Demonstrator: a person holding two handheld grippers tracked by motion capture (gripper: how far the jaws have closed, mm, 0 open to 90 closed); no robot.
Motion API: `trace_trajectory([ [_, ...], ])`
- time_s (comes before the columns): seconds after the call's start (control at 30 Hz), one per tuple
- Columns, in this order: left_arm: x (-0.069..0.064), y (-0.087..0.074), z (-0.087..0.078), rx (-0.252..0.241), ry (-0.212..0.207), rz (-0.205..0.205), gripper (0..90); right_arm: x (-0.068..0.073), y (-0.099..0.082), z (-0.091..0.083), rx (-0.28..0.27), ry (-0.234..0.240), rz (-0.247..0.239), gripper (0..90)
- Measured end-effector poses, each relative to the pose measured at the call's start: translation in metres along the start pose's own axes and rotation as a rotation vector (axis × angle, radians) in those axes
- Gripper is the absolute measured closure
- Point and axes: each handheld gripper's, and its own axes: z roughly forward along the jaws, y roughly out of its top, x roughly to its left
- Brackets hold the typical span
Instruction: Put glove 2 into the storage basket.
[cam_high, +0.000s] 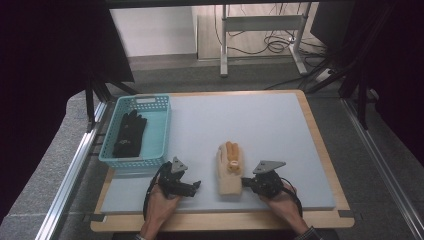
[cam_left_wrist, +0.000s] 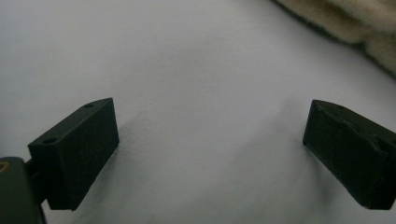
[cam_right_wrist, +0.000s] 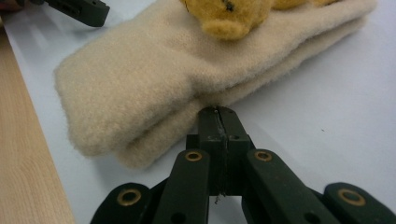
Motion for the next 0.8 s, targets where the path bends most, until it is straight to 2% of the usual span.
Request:
trace_trajectory([
  [0.13, 0.0, -0.002, -0.002, 0.021, 0.008, 0.008, 2.9, 0.002, 0.002, 0.003, 0.0, 0.012, -0.001, 88.3],
  [0.3, 0.005, -0.008, -0.008, 0.02, 0.02, -0.011, 2.1, 0.007, 0.007, 0.01, -0.001, 0.025, -0.012, 88.3],
  [0.4, 0.014, -0.014, -0.013, 0.025, 0.025, -0.039, 2.0, 0.011, 0.01, 0.015, 0.0, 0.036, -0.019, 88.2],
  [0.8, 0.02, -0.02, -0.017, 0.024, 0.028, -0.058, 3.5, 0.021, 0.025, 0.036, -0.005, 0.053, -0.035, 88.0],
])
